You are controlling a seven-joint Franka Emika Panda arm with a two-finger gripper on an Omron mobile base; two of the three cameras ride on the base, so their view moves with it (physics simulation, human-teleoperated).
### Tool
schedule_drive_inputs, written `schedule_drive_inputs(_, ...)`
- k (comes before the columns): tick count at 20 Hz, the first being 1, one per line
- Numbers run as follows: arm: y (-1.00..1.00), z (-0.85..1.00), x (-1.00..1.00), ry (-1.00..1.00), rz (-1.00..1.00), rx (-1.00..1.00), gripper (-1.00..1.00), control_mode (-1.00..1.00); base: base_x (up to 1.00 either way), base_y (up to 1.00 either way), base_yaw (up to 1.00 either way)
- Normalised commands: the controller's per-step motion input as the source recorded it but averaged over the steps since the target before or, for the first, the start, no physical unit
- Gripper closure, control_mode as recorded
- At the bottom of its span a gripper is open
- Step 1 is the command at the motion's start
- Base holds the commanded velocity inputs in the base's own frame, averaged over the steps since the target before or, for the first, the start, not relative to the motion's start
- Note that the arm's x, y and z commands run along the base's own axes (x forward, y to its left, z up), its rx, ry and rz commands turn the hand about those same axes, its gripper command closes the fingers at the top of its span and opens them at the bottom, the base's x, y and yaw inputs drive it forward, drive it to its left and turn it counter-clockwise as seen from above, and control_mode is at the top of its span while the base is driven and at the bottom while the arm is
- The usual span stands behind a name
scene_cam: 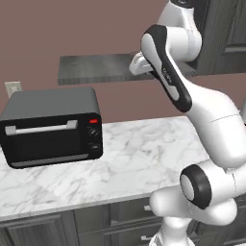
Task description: Open the cabinet. Pick the dish brush and place it next to the sink. Then close the cabinet.
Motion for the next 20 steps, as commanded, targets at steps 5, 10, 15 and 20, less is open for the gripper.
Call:
schedule_drive_inputs(5, -0.18, -0.55, -0.92, -0.05, 0.0, 0.0, 1.0, -1.0, 0.0, 0.0, 0.0)
schedule_drive_inputs(10, -0.21, -0.71, -0.78, -0.02, 0.0, 0.0, 1.0, -1.0, 0.0, 0.0, 0.0)
schedule_drive_inputs(15, -0.39, -0.63, -0.57, -0.01, -0.04, 0.0, 1.0, -1.0, 0.0, 0.0, 0.0)
schedule_drive_inputs(20, -0.49, -0.39, -0.13, 0.0, -0.17, 0.0, 1.0, -1.0, 0.0, 0.0, 0.0)
